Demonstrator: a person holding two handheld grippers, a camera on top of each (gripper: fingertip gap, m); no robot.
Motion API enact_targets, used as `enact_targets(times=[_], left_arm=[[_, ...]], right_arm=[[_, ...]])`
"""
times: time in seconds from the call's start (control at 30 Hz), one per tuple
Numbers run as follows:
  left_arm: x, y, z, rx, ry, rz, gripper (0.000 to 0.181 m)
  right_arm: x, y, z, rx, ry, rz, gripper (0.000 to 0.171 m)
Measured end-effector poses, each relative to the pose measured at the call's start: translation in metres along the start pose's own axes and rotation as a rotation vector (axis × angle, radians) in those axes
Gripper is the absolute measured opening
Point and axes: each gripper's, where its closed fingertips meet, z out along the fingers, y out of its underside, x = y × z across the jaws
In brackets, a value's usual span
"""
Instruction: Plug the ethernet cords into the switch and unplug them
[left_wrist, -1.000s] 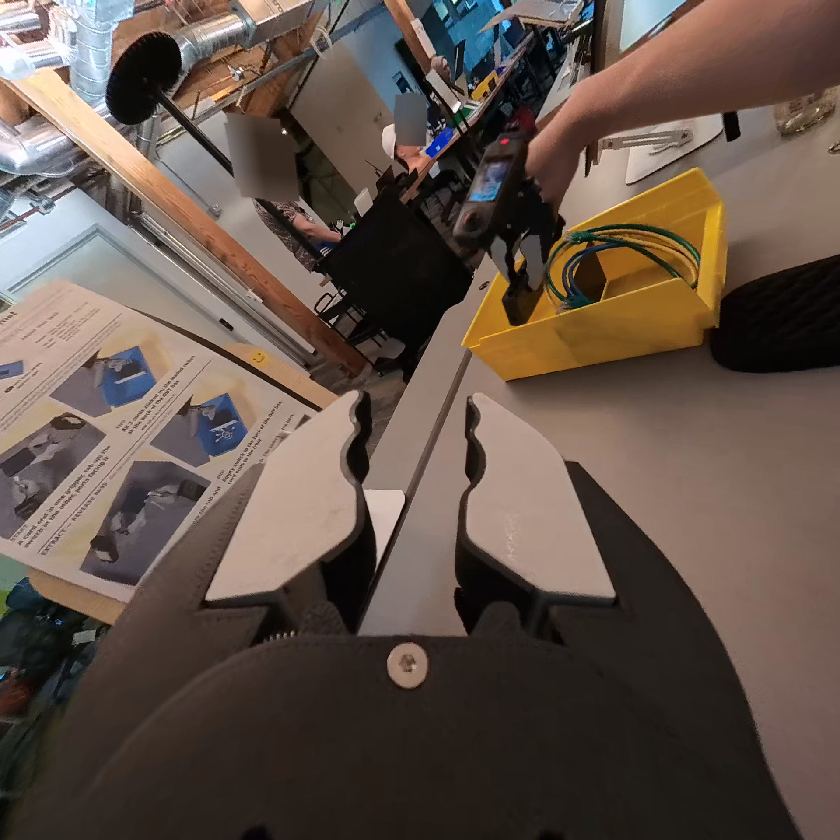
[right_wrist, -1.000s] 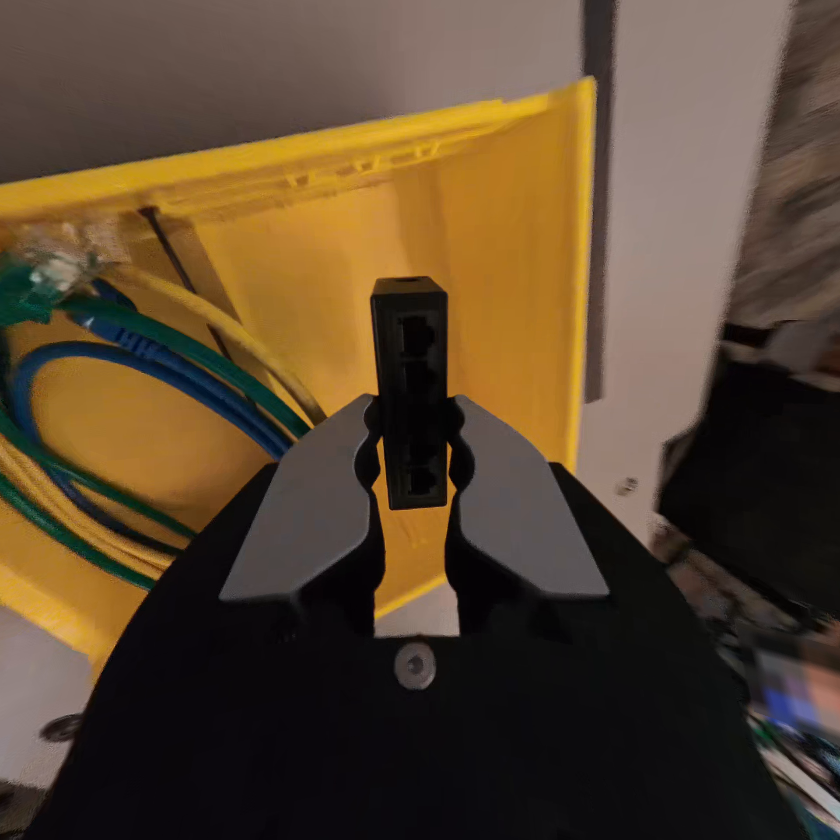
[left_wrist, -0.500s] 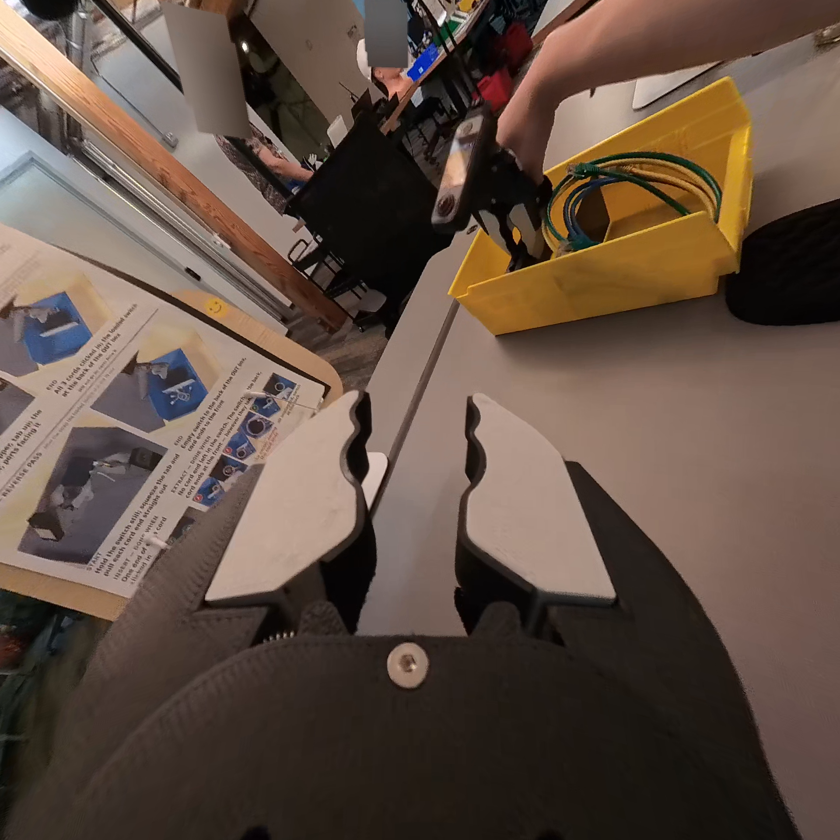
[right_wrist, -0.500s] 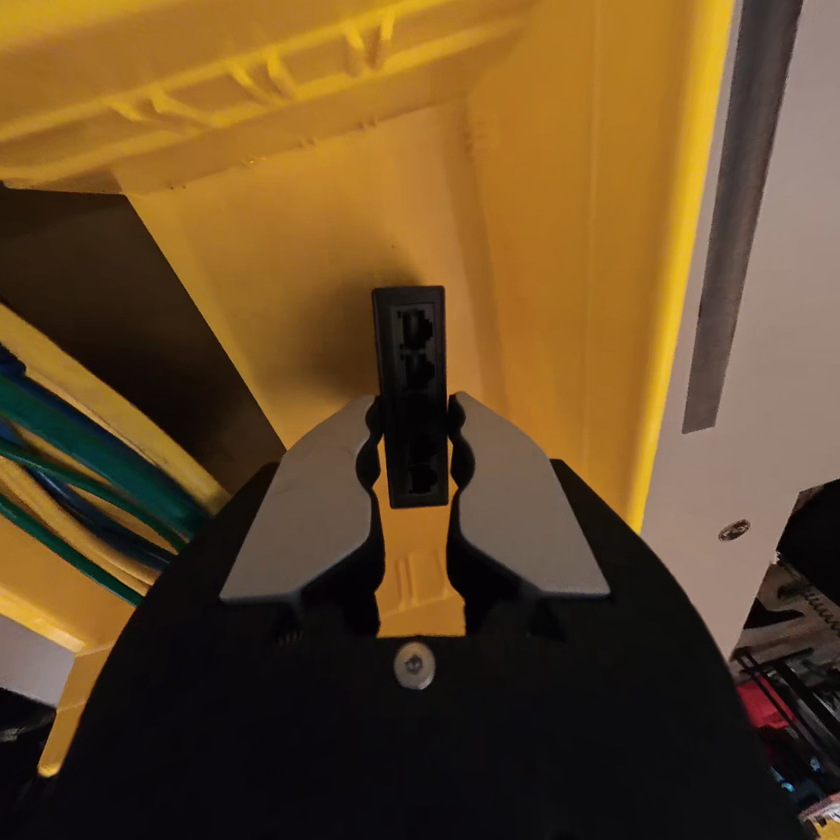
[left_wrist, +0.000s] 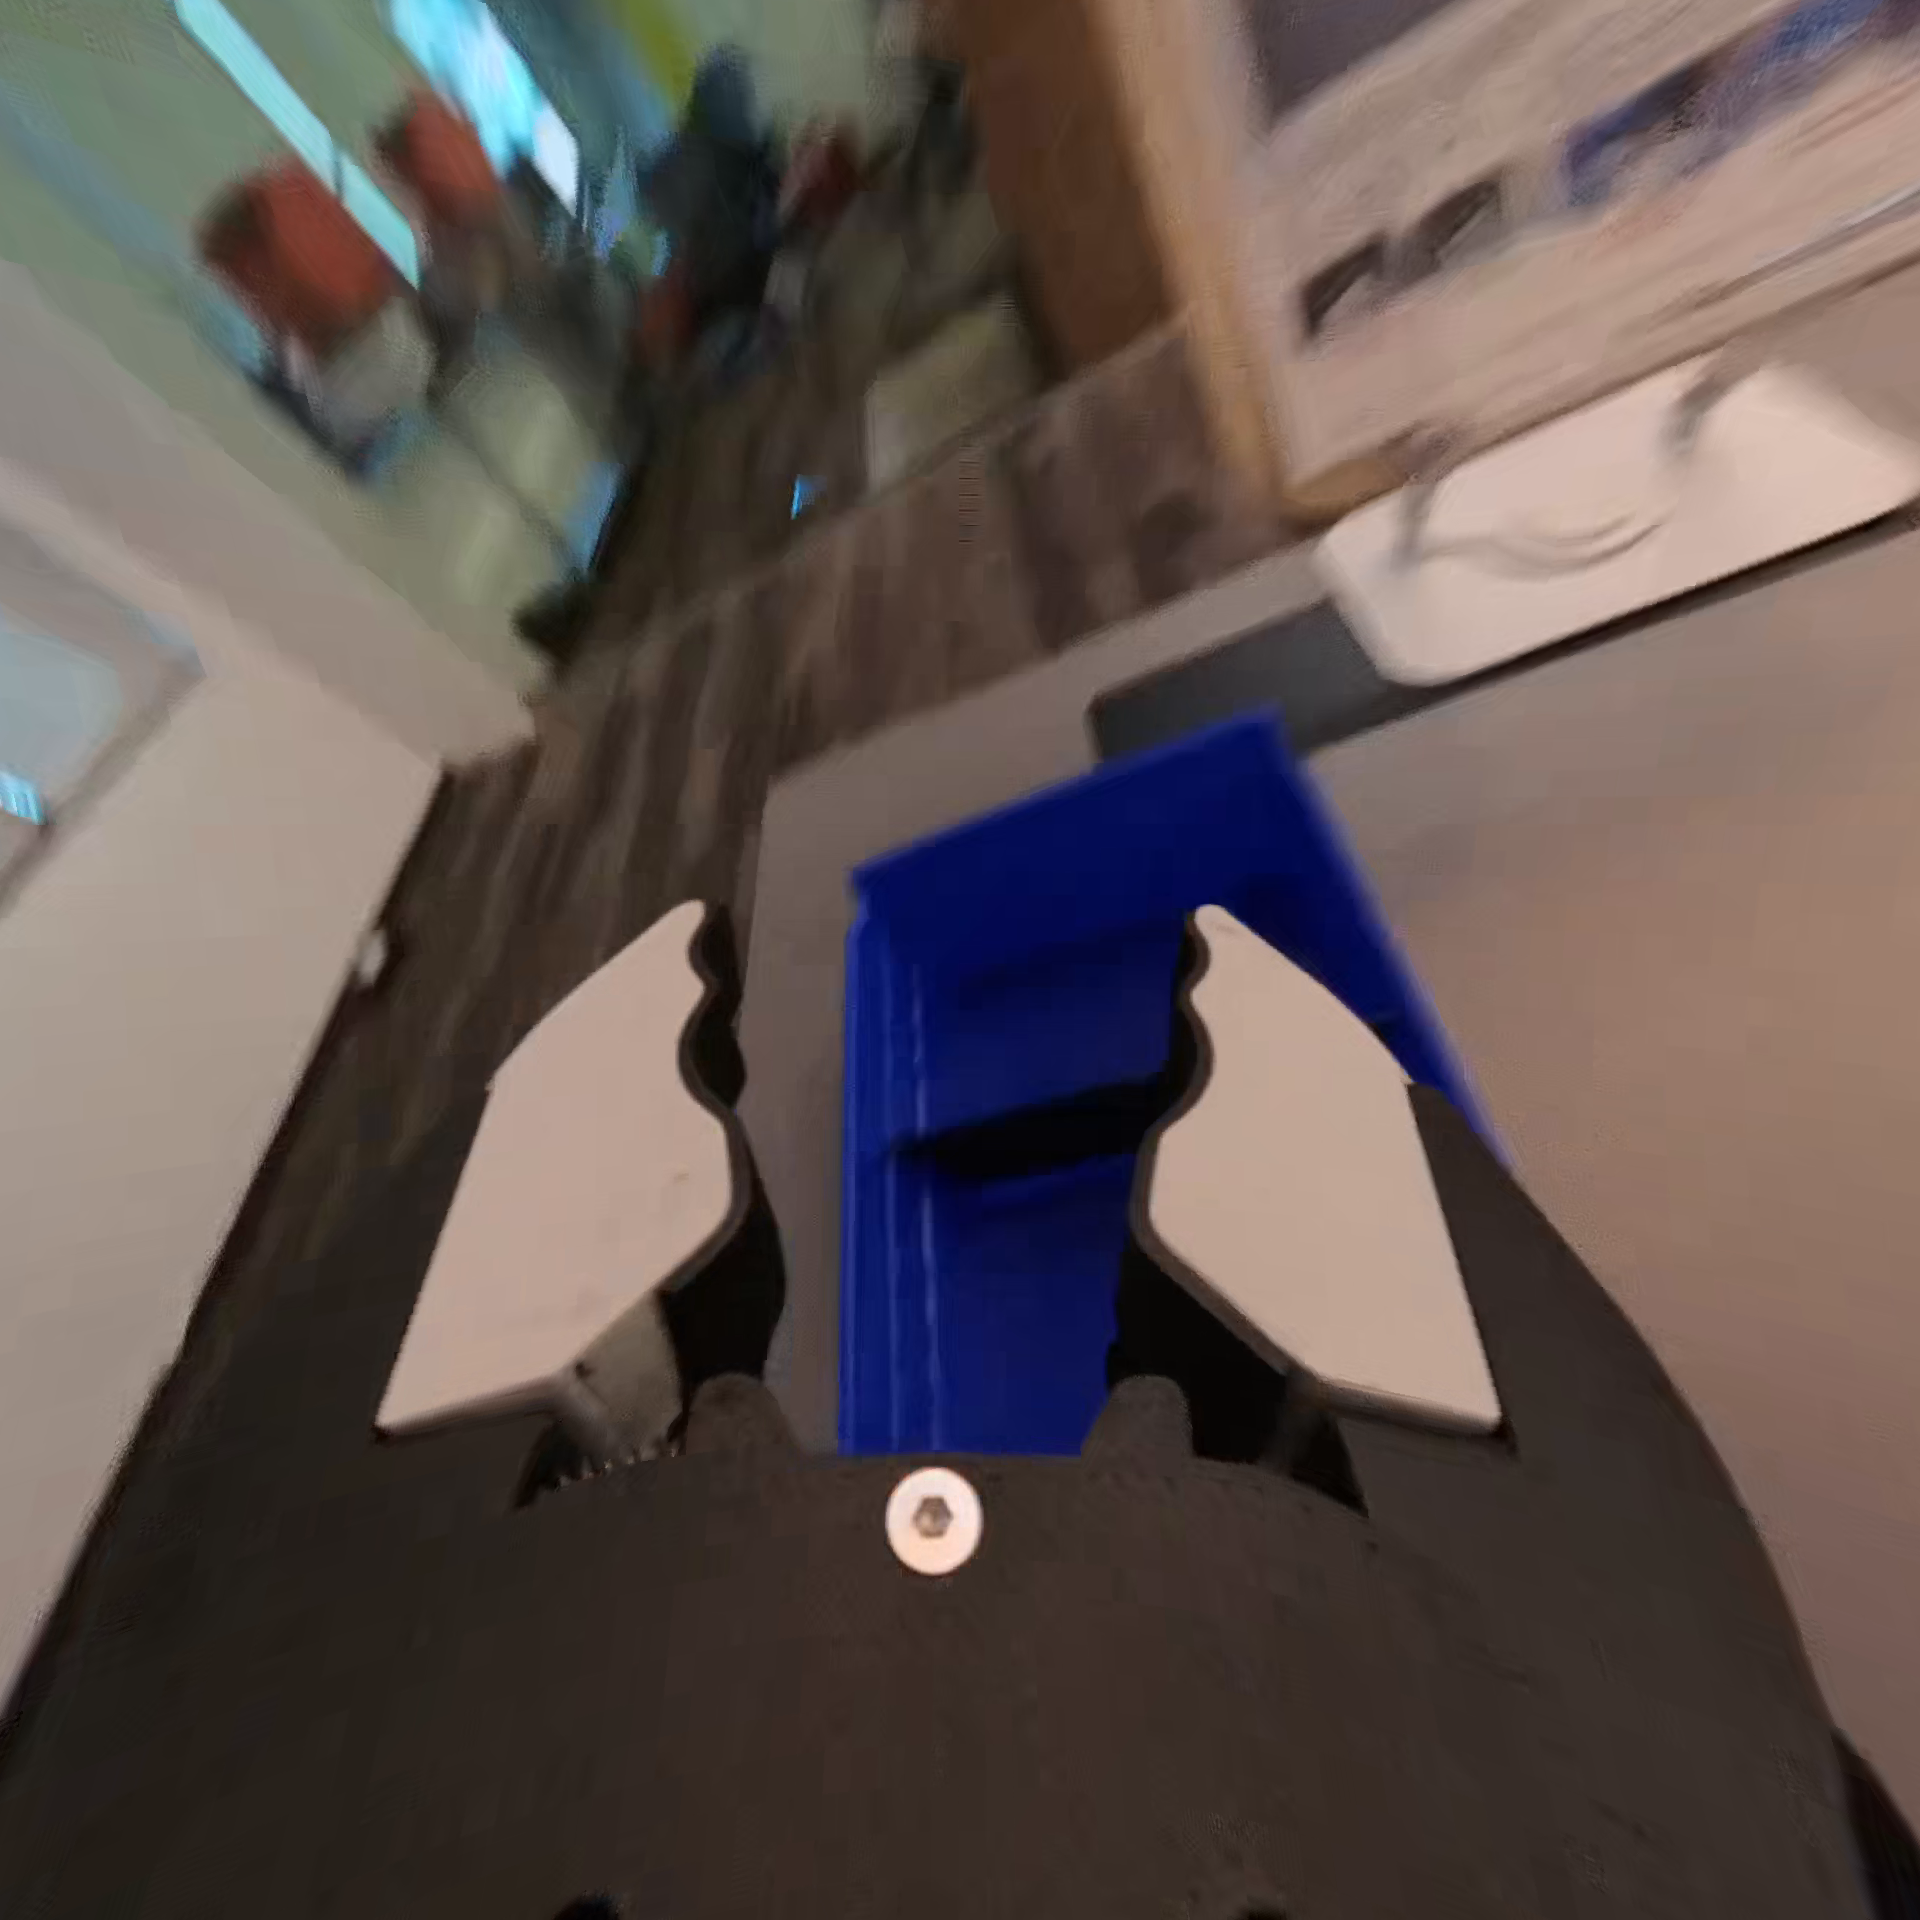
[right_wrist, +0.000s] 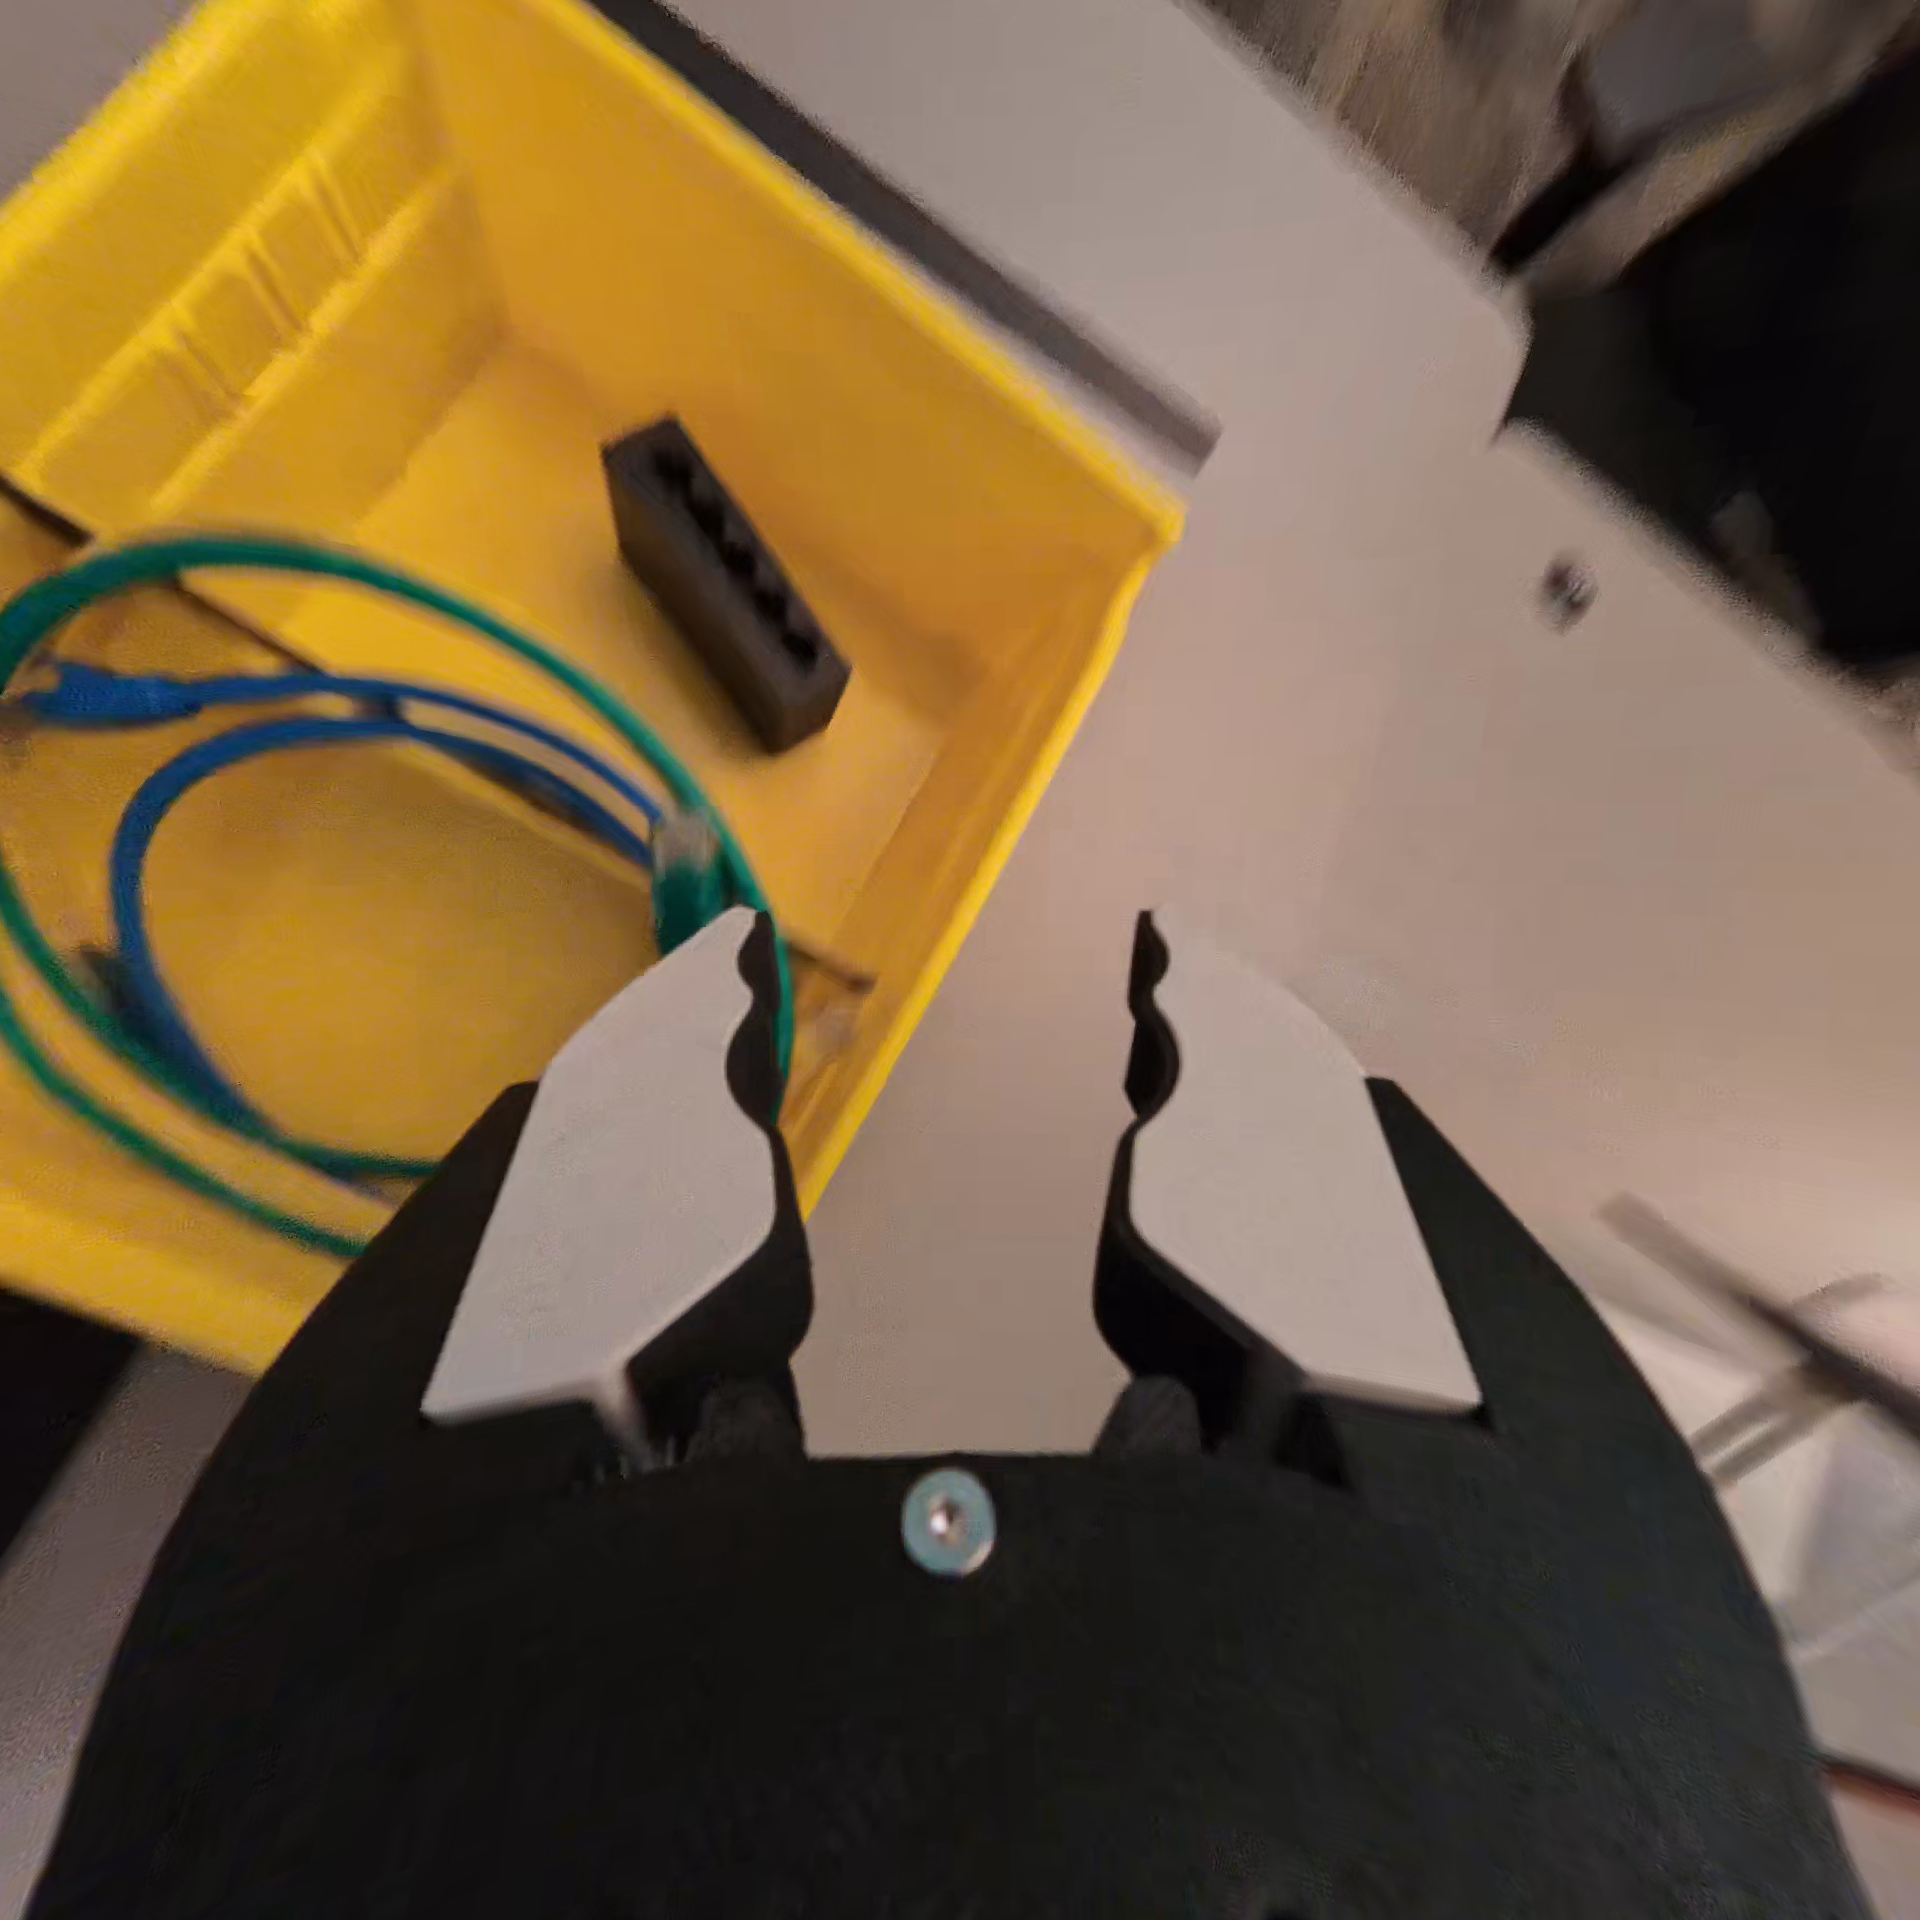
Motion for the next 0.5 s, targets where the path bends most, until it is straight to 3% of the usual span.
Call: enact_targets(times=[0.13, 0.17, 0.23, 0.37, 0.5], left_arm=[[-0.034, 0.078, 0.035, -0.207, 0.084, -0.247, 0.08], [-0.039, 0.094, 0.043, -0.249, 0.092, -0.275, 0.076], [-0.04, 0.128, 0.052, -0.37, 0.118, -0.316, 0.071], [-0.02, 0.161, 0.057, -0.522, 0.251, -0.41, 0.067], [-0.002, 0.195, 0.065, -0.663, 0.339, -0.432, 0.067]], right_arm=[[-0.024, 0.076, 0.001, -0.144, -0.12, 0.181, 0.063], [-0.033, 0.084, 0.001, -0.155, -0.166, 0.222, 0.063], [-0.045, 0.088, 0.001, -0.138, -0.218, 0.34, 0.046], [-0.064, 0.122, 0.015, -0.338, -0.225, 0.395, 0.04], [-0.075, 0.12, 0.016, -0.364, -0.261, 0.492, 0.008]])
